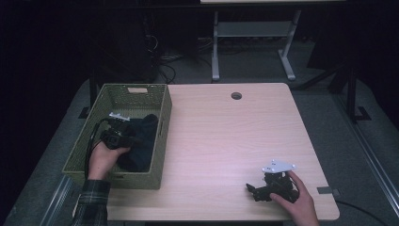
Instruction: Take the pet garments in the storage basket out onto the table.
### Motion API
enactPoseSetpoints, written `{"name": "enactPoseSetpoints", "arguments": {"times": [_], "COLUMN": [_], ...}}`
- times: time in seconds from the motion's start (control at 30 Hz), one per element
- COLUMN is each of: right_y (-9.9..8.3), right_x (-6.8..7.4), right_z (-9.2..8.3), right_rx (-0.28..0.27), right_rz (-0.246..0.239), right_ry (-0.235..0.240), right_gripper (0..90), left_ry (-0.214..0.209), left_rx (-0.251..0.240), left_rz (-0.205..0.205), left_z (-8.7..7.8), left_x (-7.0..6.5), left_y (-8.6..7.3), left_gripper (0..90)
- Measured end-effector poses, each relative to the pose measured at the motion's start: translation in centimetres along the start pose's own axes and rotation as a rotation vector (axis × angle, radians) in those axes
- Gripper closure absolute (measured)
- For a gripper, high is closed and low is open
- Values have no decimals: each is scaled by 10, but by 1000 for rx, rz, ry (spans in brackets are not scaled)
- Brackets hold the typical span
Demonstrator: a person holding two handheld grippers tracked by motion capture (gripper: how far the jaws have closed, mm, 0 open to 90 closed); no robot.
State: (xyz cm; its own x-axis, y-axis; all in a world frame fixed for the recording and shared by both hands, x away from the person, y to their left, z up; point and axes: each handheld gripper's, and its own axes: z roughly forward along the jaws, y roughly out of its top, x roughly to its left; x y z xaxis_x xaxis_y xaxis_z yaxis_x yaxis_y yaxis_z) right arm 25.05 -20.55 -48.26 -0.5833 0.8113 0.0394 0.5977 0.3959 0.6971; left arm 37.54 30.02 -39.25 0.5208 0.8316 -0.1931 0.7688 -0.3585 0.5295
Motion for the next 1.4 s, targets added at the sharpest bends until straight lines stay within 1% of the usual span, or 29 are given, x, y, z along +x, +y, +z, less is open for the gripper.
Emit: {"name": "enactPoseSetpoints", "arguments": {"times": [0.03, 0.07, 0.13, 0.17, 0.23, 0.27, 0.3, 0.37, 0.4, 0.43, 0.47, 0.5, 0.53, 0.57, 0.67, 0.8, 0.83, 0.87, 0.97, 1.03, 1.07, 1.1, 1.13, 1.2, 1.23, 1.27, 1.33, 1.4], "right_y": [0, 0, 0, 0, 0, 0, 0, 0, 0, 0, 0, 0, 0, 0, 0, 0, 0, 0, 0, 0, 0, 0, 0, 0, 0, 0, 0, 0], "right_x": [0, 0, 0, 0, 0, 0, 0, 0, 0, 0, 0, 0, 0, 0, 0, 0, 0, 0, 0, 0, 0, 0, 0, 0, 0, 0, 0, 0], "right_z": [0, 0, 0, 0, 0, 0, 0, 0, 0, 0, 0, 0, 0, 0, 0, 0, 0, 0, 0, 0, 0, 0, 0, 0, 0, 0, 0, 0], "right_rx": [0, 0, 0, 0, 0, 0, 0, 0, 0, 0, 0, 0, 0, 0, 0, 0, 0, 0, -1, -1, -1, -1, -1, -2, -2, -2, -2, -3], "right_rz": [0, 0, 0, 0, 0, 0, 0, 0, 0, 0, 0, 0, 0, 0, 0, 0, 0, 0, -1, -1, -1, -2, -2, -2, -2, -3, -5, -7], "right_ry": [0, 0, 0, 0, 0, 0, 0, 0, 0, 0, 0, 0, 0, 0, 0, 0, 0, 0, 0, 1, 1, 0, 0, 0, 0, 1, 0, 0], "right_gripper": [0, 0, 0, 0, 0, 0, 0, 0, 0, 0, 0, 0, 0, 0, 0, 0, 0, 0, 0, 0, 0, 0, 0, 0, 0, 0, 0, 0], "left_ry": [-4, -4, -1, -3, -6, -11, -11, -16, -26, -28, -28, -35, -41, -41, -55, -56, -58, -58, -54, -56, -56, -62, -62, -72, -72, -76, -81, -93], "left_rx": [-30, -30, -51, -69, -90, -119, -119, -150, -187, -204, -204, -238, -254, -254, -310, -335, -352, -352, -383, -414, -414, -436, -436, -468, -468, -486, -494, -516], "left_rz": [-3, -3, -6, -7, -13, -18, -18, -27, -36, -39, -39, -49, -57, -57, -73, -75, -68, -68, -66, -57, -57, -45, -45, -35, -35, -25, -22, -13], "left_z": [-4, -4, -9, -12, -15, -19, -19, -24, -28, -31, -31, -35, -37, -37, -44, -48, -51, -51, -56, -63, -63, -67, -67, -74, -74, -78, -80, -85], "left_x": [1, 1, 2, 3, 4, 6, 6, 7, 9, 9, 9, 10, 11, 11, 12, 11, 10, 10, 8, 7, 7, 5, 5, 1, 1, -1, -2, -4], "left_y": [0, 0, 0, 0, -1, -1, -1, -2, -3, -3, -3, -3, -4, -4, -5, -5, -5, -5, -4, -3, -3, -2, -2, 1, 1, 3, 4, 6], "left_gripper": [717, 719, 720, 722, 723, 724, 727, 728, 730, 731, 732, 733, 733, 733, 733, 736, 736, 736, 741, 743, 744, 744, 745, 746, 748, 748, 749, 749]}}
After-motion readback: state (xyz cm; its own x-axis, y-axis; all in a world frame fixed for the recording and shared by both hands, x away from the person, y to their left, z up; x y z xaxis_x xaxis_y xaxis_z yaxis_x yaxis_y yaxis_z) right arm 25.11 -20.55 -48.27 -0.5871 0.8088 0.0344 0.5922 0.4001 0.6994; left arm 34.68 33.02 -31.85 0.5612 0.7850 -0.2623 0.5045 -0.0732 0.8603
